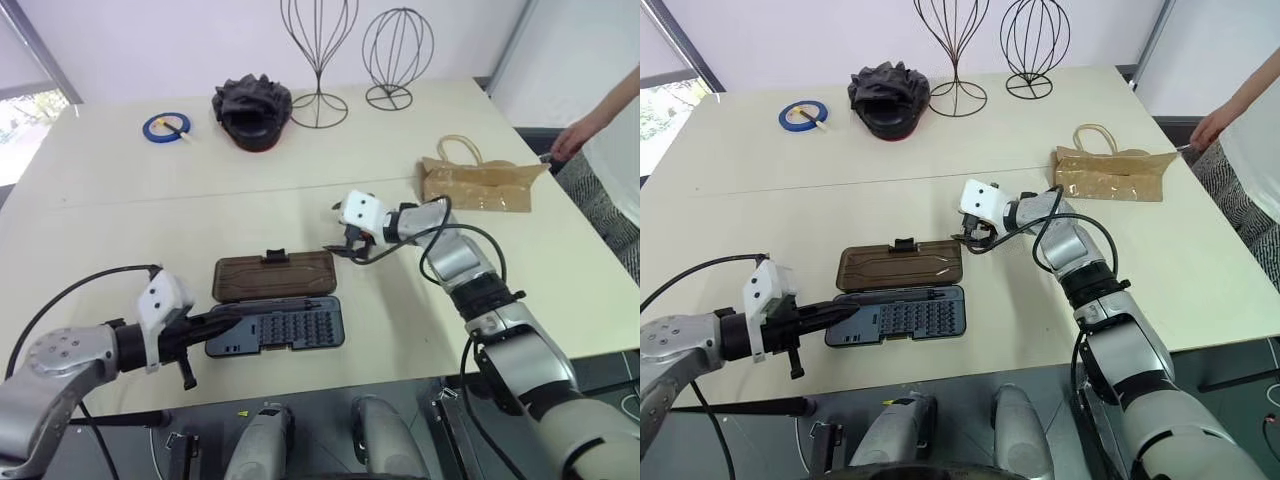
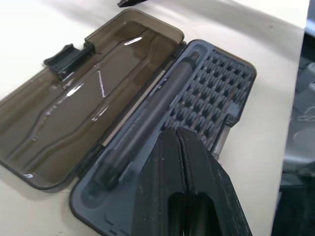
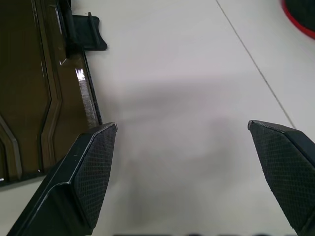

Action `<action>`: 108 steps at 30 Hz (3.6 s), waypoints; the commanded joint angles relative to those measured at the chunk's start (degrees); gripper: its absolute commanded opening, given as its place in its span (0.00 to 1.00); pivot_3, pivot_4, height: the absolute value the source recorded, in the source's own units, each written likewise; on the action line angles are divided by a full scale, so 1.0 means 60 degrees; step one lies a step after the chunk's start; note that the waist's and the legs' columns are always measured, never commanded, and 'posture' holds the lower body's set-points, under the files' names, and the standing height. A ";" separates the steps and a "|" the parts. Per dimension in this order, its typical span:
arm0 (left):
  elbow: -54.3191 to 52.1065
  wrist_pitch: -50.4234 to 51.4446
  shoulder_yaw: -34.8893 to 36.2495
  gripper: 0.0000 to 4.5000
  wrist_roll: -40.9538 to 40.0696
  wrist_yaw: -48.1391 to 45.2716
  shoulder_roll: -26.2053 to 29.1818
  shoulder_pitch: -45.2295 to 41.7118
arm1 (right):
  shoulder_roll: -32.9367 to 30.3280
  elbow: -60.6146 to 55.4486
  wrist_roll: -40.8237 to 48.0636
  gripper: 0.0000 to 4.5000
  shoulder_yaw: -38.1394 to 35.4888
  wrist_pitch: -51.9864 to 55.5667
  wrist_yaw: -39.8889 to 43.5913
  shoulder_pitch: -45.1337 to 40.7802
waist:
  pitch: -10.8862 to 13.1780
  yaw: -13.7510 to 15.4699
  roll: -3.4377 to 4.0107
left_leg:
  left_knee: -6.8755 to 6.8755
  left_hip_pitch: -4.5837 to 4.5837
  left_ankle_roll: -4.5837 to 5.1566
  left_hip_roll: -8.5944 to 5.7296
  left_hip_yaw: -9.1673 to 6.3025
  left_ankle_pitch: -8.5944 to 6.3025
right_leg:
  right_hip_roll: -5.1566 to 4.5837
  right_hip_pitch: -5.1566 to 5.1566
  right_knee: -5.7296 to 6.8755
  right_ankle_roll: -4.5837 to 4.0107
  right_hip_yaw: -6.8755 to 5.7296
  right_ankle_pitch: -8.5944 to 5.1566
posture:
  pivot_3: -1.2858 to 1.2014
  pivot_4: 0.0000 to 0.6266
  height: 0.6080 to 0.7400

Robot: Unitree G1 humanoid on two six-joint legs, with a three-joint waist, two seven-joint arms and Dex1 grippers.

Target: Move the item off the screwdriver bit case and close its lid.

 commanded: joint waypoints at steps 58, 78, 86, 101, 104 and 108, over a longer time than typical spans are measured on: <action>0.0074 -0.0359 -0.0855 0.00 0.0951 0.1156 -0.0830 0.0751 | 0.1388 0.0364 0.0506 0.01 0.1075 0.2063 0.0741 -0.0526 | -0.0044 -0.0038 0.0032 | -0.0014 0.0027 0.0001 0.0008 -0.0007 -0.0001 | 0.0015 0.0010 0.0005 -0.0007 -0.0002 0.0003 | 0.52 0.24 1.00; 0.1566 0.1616 0.1670 0.00 -0.2140 0.2652 -0.1157 -0.4067 | 0.0109 -0.1882 -0.0767 0.01 0.1126 -0.2010 -0.0240 0.0343 | -0.0037 0.0001 0.0018 | -0.0001 0.0010 -0.0004 0.0001 -0.0014 0.0001 | 0.0007 0.0008 0.0000 -0.0002 -0.0011 0.0006 | 0.52 0.24 1.00; 0.5599 -0.0118 0.1888 0.00 -0.0747 0.2076 -0.0938 -0.4776 | -0.0260 -0.2734 -0.1305 0.01 0.1110 -0.3368 -0.0998 0.0749 | -0.0037 -0.0009 0.0017 | -0.0007 0.0010 -0.0011 -0.0015 -0.0008 0.0005 | 0.0010 0.0000 0.0001 -0.0003 -0.0010 0.0006 | 0.52 0.24 1.00; 0.9862 -0.1386 0.0090 0.00 0.0699 0.0118 -0.1970 -0.5990 | -0.0187 -0.3271 -0.1071 0.01 0.0984 -0.2888 -0.0868 0.0858 | -0.0039 0.0018 0.0006 | 0.0000 0.0005 -0.0012 -0.0019 -0.0013 0.0006 | 0.0004 0.0001 0.0003 -0.0001 -0.0012 0.0007 | 0.52 0.24 1.00; 0.9791 -0.1198 -0.0156 0.00 0.0664 -0.0379 -0.2055 -0.6266 | -0.0224 -0.3259 -0.1070 0.01 0.0967 -0.2888 -0.0846 0.0853 | -0.0039 0.0001 0.0006 | -0.0001 0.0004 -0.0012 -0.0021 -0.0013 0.0006 | 0.0004 -0.0001 0.0003 -0.0001 -0.0012 0.0007 | 0.52 0.24 1.00; 0.9493 -0.1040 -0.0443 0.00 0.0711 -0.0778 -0.2089 -0.6282 | -0.0236 -0.3247 -0.1080 0.01 0.0963 -0.2836 -0.0813 0.0872 | -0.0039 -0.0027 0.0006 | -0.0005 0.0004 -0.0012 -0.0018 -0.0012 0.0006 | 0.0008 -0.0006 0.0005 -0.0001 -0.0010 0.0007 | 0.52 0.24 1.00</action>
